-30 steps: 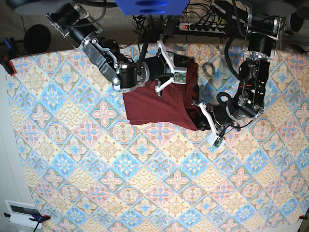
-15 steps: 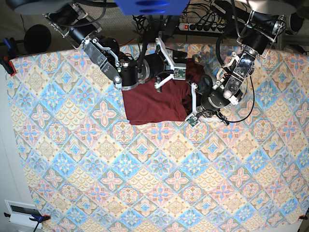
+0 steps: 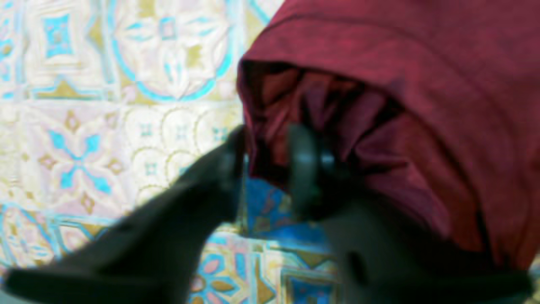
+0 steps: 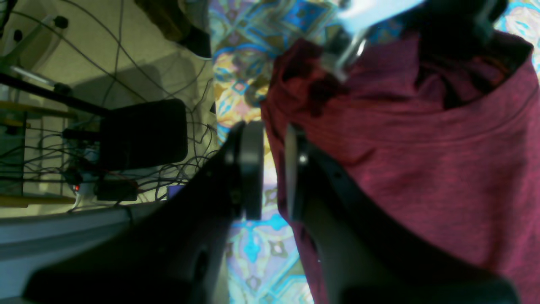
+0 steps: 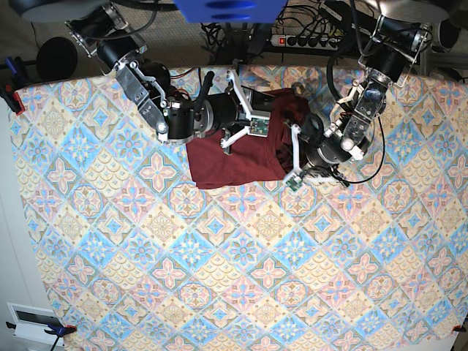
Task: Layout the t-shirt on the table in an organized manner, then fold the t-shirt properly
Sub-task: 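Grasp the bundle edge with the left gripper and tuck it under, then drag the bundle with the right gripper toward the right arm's side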
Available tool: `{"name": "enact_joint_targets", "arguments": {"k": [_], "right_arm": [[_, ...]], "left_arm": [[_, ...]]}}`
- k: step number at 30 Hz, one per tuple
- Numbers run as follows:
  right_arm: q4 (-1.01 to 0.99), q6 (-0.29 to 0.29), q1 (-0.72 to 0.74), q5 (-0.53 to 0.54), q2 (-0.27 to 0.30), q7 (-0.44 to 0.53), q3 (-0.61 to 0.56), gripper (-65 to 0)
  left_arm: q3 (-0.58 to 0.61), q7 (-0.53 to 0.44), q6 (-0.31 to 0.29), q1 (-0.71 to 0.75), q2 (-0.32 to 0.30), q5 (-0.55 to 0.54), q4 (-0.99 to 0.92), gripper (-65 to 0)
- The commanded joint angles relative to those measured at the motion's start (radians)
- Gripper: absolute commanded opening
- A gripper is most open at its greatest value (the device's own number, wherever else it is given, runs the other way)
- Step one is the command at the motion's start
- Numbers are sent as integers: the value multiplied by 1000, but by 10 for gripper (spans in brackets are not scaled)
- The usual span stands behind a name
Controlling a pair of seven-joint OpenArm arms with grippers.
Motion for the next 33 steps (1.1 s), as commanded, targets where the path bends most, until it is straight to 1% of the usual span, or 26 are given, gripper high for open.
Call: {"name": "enact_joint_targets", "arguments": {"k": [1, 3, 5, 9, 12, 13, 15, 20, 22, 24, 26, 29, 33], "right_arm": [[14, 2, 16, 20, 1, 23, 7, -556], [11, 2, 16, 20, 1, 23, 7, -556], [11, 2, 17, 20, 3, 23, 7, -556], [11, 2, 17, 20, 3, 23, 7, -556], [16, 2, 17, 20, 7, 25, 7, -556], [19, 2, 16, 20, 18, 25, 8, -556], [26, 2, 16, 20, 36, 26, 13, -556], [62, 2, 10, 20, 79, 26, 147, -556], [72, 2, 10, 21, 98, 26, 174, -556], [77, 2, 10, 21, 113, 26, 186, -556], [77, 2, 10, 21, 119, 26, 193, -556], [72, 2, 10, 21, 119, 26, 209, -556], [71, 2, 10, 21, 119, 26, 226, -556]], "left_arm": [[-51, -12, 7, -2, -15, -2, 20, -390], [-115, -17, 7, 18, -15, -29, 37, -324], [-171, -19, 7, 34, -1, -53, 60, -293], [-393, -19, 7, 93, 93, -78, 94, -296], [-525, -9, 4, 159, 156, -133, 155, -303], [-556, -8, 4, 187, 168, -162, 178, -305], [-594, -8, 4, 247, 173, -230, 218, -309], [-692, -8, 4, 399, 173, -464, 270, -310], [-714, -9, 2, 442, 171, -540, 267, -310], [-711, -11, 2, 466, 171, -582, 267, -310], [-709, -11, 2, 474, 180, -584, 261, -310], [-680, -11, 2, 465, 194, -579, 203, -310], [-591, -12, 2, 445, 194, -581, 174, -310]]}}
